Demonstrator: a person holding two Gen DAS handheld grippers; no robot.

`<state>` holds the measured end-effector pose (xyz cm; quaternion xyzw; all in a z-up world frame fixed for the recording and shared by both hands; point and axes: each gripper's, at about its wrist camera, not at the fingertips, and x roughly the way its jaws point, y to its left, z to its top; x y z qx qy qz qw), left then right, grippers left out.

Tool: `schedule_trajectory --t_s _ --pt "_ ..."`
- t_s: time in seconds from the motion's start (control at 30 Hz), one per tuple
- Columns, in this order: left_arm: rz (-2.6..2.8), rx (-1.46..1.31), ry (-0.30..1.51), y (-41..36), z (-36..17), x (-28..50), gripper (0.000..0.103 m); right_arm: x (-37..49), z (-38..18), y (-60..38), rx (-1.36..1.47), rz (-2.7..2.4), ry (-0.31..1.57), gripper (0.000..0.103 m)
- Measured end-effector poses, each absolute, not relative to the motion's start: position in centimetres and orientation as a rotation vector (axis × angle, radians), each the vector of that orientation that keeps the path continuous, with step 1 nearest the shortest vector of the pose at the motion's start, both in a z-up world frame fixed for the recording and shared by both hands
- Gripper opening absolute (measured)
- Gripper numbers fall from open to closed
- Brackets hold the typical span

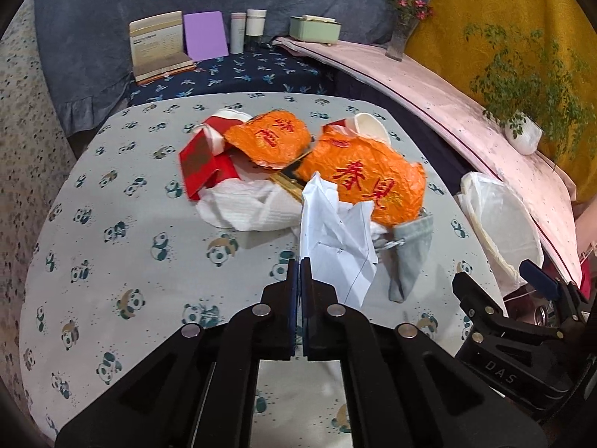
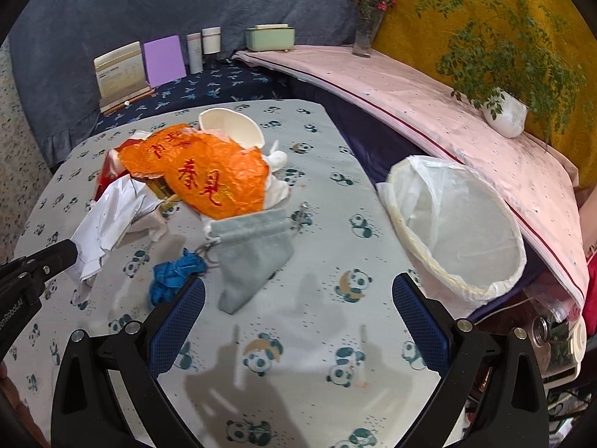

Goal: Collect trash
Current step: 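Grasp the white paper sheet with the left tool while the right tool grasps the grey cloth pouch, then carry both held items over the white bin and open both tools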

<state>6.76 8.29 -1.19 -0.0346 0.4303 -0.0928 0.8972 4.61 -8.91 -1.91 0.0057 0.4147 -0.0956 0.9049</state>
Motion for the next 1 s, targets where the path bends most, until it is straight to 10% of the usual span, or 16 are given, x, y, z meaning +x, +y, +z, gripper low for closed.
schedule_trajectory --t_s 0.4,0.73,1.0 --pt "-0.162 -0.078 0.907 9.9 -2.2 8.1 0.001 9.2 -6.2 -7.5 0.054 -0.153 0.95 0.08" --pt "-0.184 -0.063 0.91 8.7 -2.3 8.8 0.001 9.8 -7.9 -8.6 0.105 -0.12 0.991 0.011" --pt "-0.231 -0.037 0.879 6.4 -0.9 8.0 0.001 7.7 -3.9 -10.6 0.138 -0.122 0.895 0.005"
